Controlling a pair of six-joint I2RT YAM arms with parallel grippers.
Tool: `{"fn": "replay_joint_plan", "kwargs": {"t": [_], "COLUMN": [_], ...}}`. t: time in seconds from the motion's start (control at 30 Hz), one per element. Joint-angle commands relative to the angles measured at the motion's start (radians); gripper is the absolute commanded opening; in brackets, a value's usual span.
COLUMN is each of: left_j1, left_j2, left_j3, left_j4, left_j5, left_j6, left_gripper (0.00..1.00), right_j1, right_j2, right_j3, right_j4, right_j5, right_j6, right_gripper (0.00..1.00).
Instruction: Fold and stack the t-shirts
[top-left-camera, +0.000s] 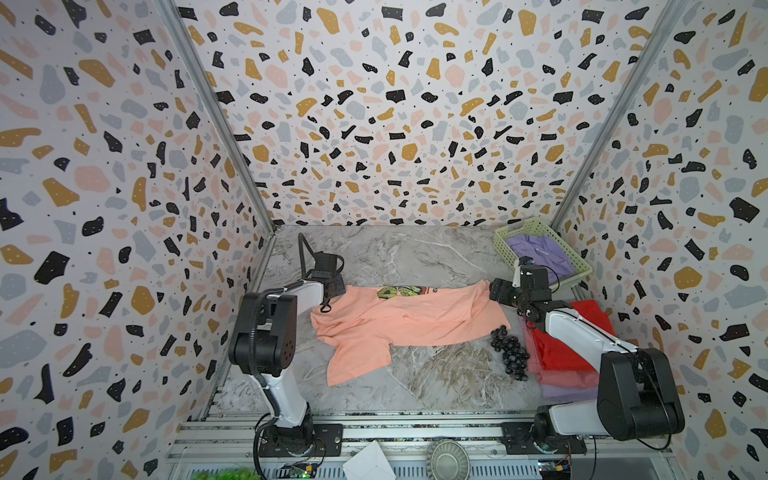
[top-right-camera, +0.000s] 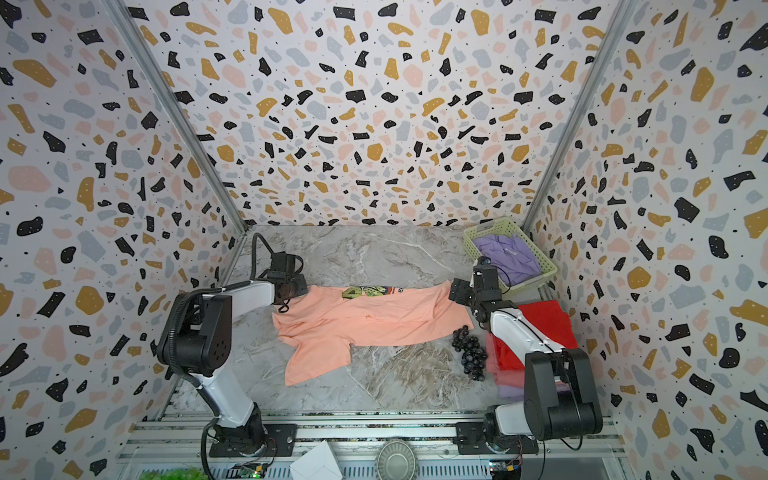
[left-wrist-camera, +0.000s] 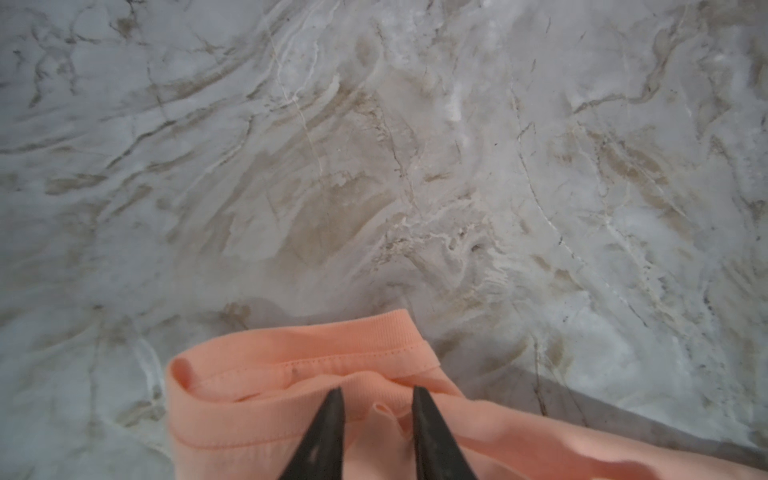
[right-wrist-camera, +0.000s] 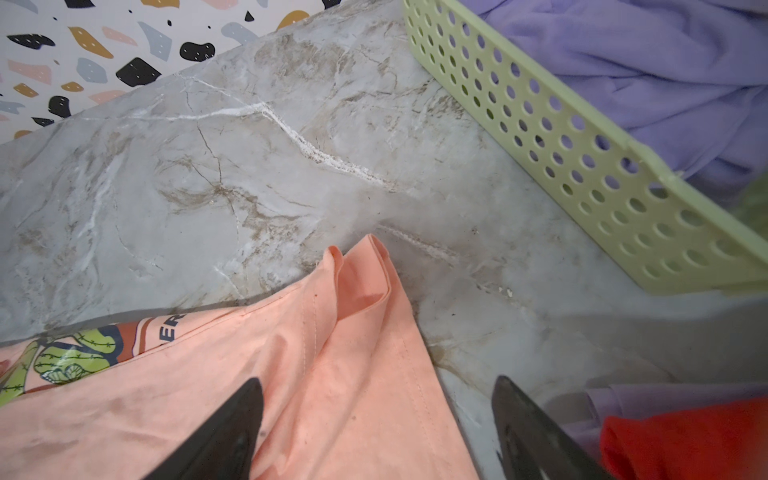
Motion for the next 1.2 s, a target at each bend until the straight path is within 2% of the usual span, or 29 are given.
{"fn": "replay_joint_plan", "kwargs": {"t": [0.0, 0.1, 0.27, 0.37, 0.7, 0.97, 1.17], "left_j1": [-0.008, -0.015, -0.020, -0.020, -0.019, -0.019, -0.019], "left_j2": [0.031, 0.043, 0.040, 0.004, -0.164, -0.284, -0.325], "left_j3": [0.027, 0.019, 0.015, 0.009, 0.013, -0.025, -0.046], "left_j4": [-0.004, 0.012, 0.011, -0.001, -0.072, -0.075, -0.078], "left_j5": [0.007, 0.029, 0.030, 0.014, 0.046, 0.057, 0.049], "left_j6": [0.016, 0.008, -0.003, -0.009, -0.016, -0.020, -0.024], "left_gripper": [0.30, 0.23, 0.05, 0.00, 0.00, 0.00, 0.00], "right_j1": [-0.009, -0.015, -0.024, -0.035, -0.045, -0.024, 0.030], "right_j2": [-0.043, -0.049, -0.050, -0.046, 0.023, 0.146, 0.272], "right_j3": [-0.004, -0.008, -0.014, -0.013, 0.010, 0.075, 0.194], "right_j4": [-0.007, -0.010, -0.008, 0.001, 0.079, 0.157, 0.114], "right_j5": [-0.003, -0.003, -0.008, -0.018, -0.131, -0.217, -0.161], "right_j6": [-0.009, -0.010, -0.009, -0.011, 0.001, -0.037, -0.088], "right_gripper": [0.86, 0.86, 0.87, 0.87, 0.87, 0.78, 0.74]}}
